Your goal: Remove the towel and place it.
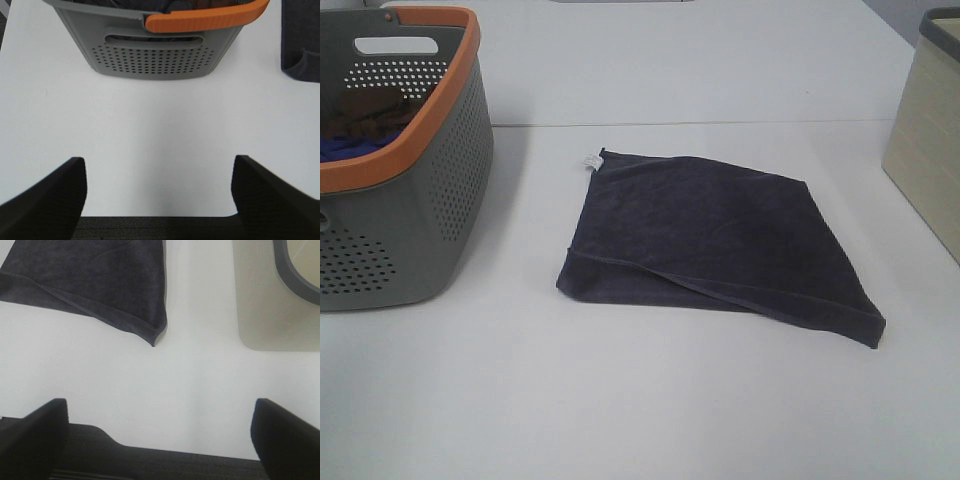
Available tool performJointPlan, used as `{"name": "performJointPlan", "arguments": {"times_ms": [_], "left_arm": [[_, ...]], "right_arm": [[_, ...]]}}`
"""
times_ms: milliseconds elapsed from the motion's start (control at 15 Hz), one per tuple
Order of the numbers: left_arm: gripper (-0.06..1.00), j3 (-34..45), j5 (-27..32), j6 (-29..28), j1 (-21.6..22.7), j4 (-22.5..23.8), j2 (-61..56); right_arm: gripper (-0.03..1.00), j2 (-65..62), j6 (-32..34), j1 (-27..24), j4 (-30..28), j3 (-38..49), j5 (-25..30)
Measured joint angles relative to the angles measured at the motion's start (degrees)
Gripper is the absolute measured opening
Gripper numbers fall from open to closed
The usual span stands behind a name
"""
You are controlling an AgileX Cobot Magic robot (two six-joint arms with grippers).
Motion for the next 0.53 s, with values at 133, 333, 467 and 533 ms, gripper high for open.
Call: {"name": "performJointPlan", "arguments": {"times_ms": [133, 333, 467, 533], "left_arm": [[0.75, 3.2, 0.2, 0.9, 0.0, 0.3, -6.2], [0.75, 7.7, 0.3, 3.0, 0.0, 1.3, -15.6], [0.75, 11.2, 0.3, 6.6, 0.0, 1.3, -22.3], [0.75, 12.5, 0.2, 8.1, 0.0, 1.0, -24.4]], "right_arm": [[0.89, -6.7, 0.0, 0.0, -0.1, 3.2, 0.0], [0.89, -15.4, -1.9, 0.0, -0.1, 6.7, 0.0], [0.89, -22.4, -4.6, 0.0, 1.4, 9.7, -0.6], [0.89, -24.8, -5.7, 0.0, 1.9, 10.9, -1.5]]}}
